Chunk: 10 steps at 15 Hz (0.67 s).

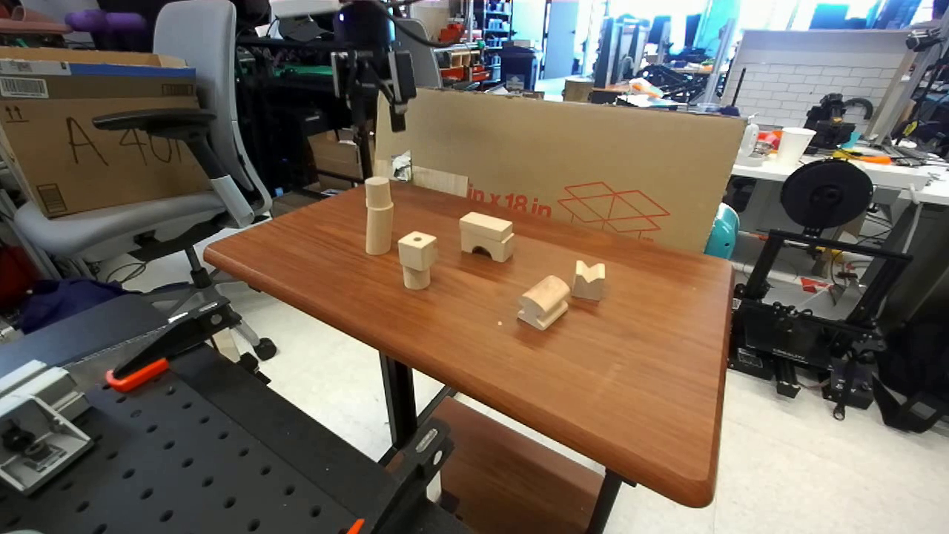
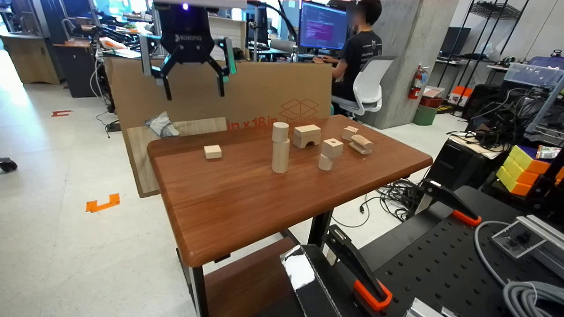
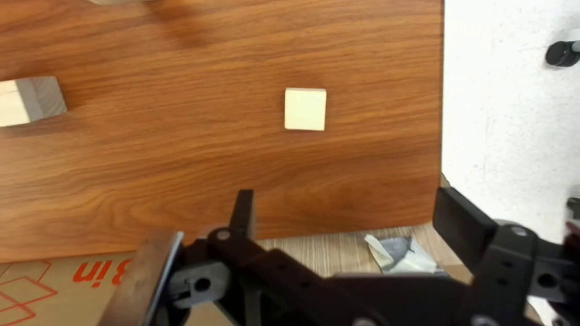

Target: Pick up one object and put it on the table

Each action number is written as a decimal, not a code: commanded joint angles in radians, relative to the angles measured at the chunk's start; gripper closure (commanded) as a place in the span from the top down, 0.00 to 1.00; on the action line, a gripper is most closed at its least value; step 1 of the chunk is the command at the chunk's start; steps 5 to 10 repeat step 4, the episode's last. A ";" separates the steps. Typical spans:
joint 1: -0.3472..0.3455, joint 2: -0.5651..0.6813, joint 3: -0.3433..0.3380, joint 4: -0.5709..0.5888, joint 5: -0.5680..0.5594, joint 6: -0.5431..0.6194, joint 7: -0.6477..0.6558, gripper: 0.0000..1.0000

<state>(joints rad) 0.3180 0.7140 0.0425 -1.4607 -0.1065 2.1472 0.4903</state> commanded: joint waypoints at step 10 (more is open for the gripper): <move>0.004 -0.079 -0.005 -0.035 0.009 -0.037 -0.002 1.00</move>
